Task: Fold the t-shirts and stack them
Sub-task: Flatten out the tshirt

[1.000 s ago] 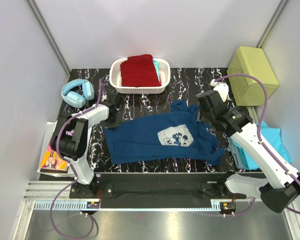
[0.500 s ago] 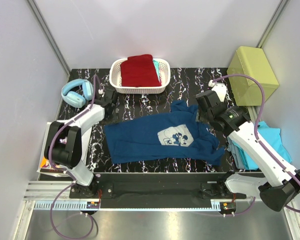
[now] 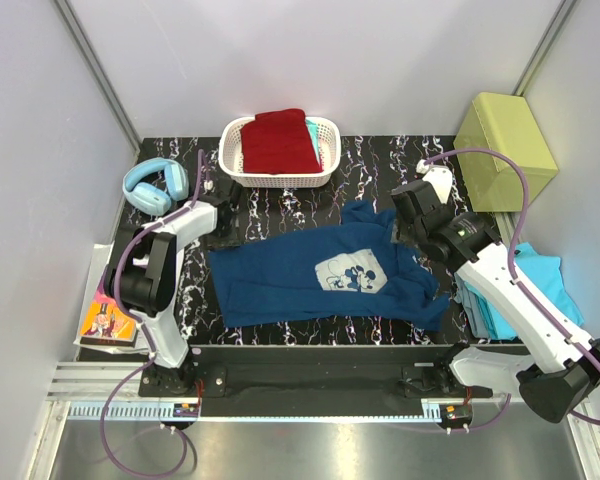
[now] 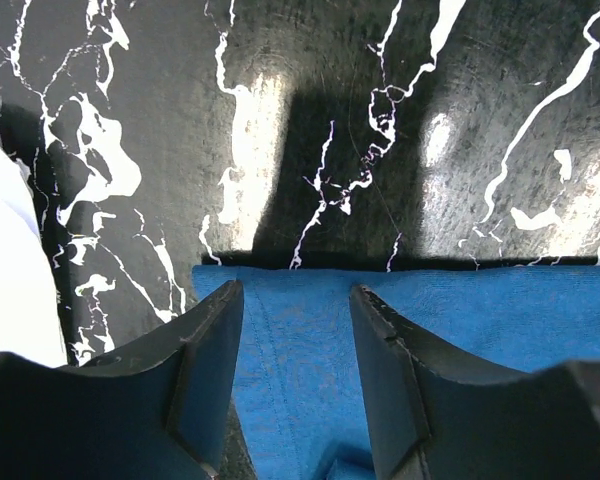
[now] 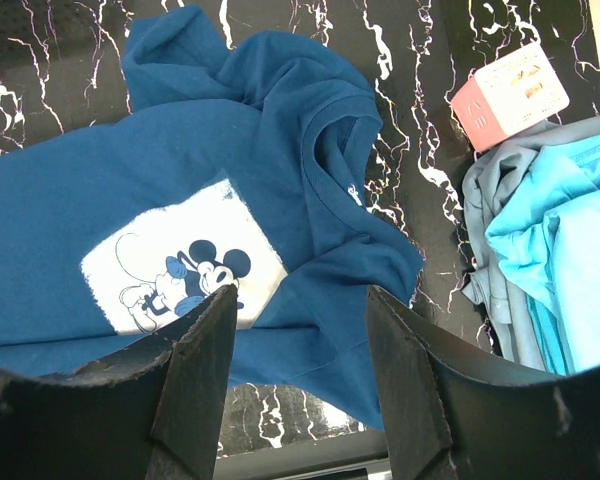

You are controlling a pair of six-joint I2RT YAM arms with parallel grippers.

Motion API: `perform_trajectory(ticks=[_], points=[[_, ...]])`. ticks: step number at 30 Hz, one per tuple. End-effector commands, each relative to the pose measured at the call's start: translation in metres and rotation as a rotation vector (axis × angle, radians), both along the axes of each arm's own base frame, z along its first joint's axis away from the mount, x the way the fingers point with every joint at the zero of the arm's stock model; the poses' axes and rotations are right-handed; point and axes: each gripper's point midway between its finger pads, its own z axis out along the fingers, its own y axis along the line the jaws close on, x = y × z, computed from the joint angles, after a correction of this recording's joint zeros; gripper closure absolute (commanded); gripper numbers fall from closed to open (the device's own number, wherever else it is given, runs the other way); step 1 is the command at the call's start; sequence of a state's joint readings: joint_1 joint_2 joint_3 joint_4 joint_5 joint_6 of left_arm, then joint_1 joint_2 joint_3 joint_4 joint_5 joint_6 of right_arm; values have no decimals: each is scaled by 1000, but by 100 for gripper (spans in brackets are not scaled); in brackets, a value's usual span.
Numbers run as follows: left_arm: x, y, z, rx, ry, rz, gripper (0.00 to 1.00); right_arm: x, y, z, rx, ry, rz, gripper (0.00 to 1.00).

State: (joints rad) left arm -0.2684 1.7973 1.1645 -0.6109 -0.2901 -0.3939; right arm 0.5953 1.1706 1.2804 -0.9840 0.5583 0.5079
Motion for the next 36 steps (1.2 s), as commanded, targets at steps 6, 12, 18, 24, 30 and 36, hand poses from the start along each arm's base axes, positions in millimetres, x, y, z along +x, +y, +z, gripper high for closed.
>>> perform_trajectory(ticks=[6, 12, 18, 24, 30, 36], points=[[-2, -5, -8, -39, 1, 11, 56, 5, -2, 6, -8, -27, -8, 38], [-7, -3, -25, -26, 44, 4, 77, 7, -1, 9, -8, -35, -3, 38], [0, -5, -24, -27, 41, -7, 100, 7, -1, 9, -3, -35, -5, 38], [18, -4, 8, -18, -48, 8, 100, 10, 1, 8, -8, -32, -3, 38], [64, -4, 70, 15, -182, 23, 100, 24, 11, 3, -19, -12, 4, 38], [115, -10, 105, 20, -236, 34, 100, 47, 24, 2, -19, -6, 13, 39]])
